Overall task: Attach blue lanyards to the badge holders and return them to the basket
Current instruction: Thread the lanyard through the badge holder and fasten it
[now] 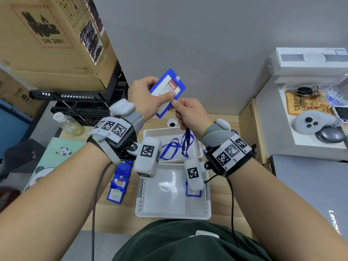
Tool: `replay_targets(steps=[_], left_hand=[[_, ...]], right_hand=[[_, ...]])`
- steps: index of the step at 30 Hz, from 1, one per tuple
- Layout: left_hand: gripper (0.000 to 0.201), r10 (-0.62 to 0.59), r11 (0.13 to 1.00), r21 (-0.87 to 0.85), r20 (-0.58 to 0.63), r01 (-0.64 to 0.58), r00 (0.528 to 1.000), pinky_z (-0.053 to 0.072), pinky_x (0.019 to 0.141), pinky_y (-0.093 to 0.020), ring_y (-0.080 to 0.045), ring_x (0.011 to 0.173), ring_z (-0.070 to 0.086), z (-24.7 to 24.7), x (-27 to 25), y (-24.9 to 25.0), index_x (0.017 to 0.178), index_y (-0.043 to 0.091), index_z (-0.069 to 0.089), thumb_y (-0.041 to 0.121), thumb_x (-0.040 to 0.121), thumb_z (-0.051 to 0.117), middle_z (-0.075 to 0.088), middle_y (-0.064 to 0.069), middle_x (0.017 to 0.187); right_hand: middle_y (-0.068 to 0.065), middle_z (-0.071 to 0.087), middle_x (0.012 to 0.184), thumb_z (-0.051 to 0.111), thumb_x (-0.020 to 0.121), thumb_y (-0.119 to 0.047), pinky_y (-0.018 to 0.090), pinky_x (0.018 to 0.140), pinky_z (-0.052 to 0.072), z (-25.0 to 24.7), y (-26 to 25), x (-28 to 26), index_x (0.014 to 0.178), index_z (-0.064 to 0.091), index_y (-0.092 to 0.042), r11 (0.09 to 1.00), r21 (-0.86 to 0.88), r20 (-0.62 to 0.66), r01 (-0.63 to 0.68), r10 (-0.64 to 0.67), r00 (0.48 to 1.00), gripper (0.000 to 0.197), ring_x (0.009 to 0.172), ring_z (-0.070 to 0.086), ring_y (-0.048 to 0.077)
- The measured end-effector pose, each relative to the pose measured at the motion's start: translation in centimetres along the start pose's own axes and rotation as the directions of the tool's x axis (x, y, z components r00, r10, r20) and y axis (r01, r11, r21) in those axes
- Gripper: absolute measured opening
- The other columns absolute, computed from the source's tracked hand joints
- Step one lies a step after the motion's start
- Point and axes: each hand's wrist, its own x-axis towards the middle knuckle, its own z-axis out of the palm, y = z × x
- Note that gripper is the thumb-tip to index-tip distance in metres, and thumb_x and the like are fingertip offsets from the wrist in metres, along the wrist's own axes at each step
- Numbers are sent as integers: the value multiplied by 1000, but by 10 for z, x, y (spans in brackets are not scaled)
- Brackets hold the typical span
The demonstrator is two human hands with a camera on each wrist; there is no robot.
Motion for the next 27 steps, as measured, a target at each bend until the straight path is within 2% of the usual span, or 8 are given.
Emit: replay_targets(steps=[3,6,11,14,16,19,22,27], left_hand=[[41,-24,1000,17,-111,26,994,58,67,-35,-4,70,68,1,2,-2,83,27,67,50,56,87,70,13,76],[39,15,994,113,-124,-1,992,52,62,-24,0,68,64,-1,4,-1,81,30,66,50,55,88,67,16,73],[29,117,893,419,142,-167,983,50,67,-27,-16,73,64,-6,3,-1,89,27,73,39,65,83,65,6,74],[23,111,838,478,321,-262,941,46,63,-27,-22,70,61,-5,-1,-2,89,23,76,29,67,81,70,-2,73],[21,92,837,464,404,-291,910,47,57,-29,-22,63,60,-4,-3,-3,81,24,75,31,63,84,68,-1,67],[33,98,840,442,450,-316,888,47,53,-29,-17,57,55,-2,-5,-4,71,21,64,37,57,88,63,3,62],[50,102,854,415,457,-313,884,50,56,-33,-19,65,58,-1,-8,-1,76,22,48,36,51,89,61,5,67],[68,125,858,374,514,-353,848,41,53,-34,-20,62,44,-2,-12,6,81,20,36,40,48,92,55,0,69]], right_hand=[[-1,34,57,39,105,-27,25,46,31,3,1,-2,99,66,-6,998,-65,57,1,3,998,35,49,29,12],[-1,33,56,37,104,-25,24,46,31,7,0,-5,92,66,-11,995,-103,129,6,7,992,34,51,29,14],[-8,32,48,40,105,-25,20,42,24,0,-9,-8,79,60,-14,999,-37,183,5,2,983,35,44,23,11],[-8,36,44,48,102,-25,19,40,22,-10,-15,-7,74,60,-14,997,-37,144,66,-60,988,32,39,26,10],[-8,44,45,59,97,-24,19,40,27,-20,-19,-7,71,60,-15,990,-98,134,104,-90,987,27,39,34,8],[-8,56,53,72,88,-20,18,48,39,-33,-23,-4,77,64,-9,953,-266,125,144,-113,986,17,45,46,4],[-4,64,65,76,83,-27,27,64,47,-43,-22,4,78,68,-16,846,-506,65,169,-158,985,14,59,56,8],[-1,67,71,74,85,-28,27,67,49,-49,-22,5,85,74,-17,799,-567,101,202,-176,979,11,70,60,12]])
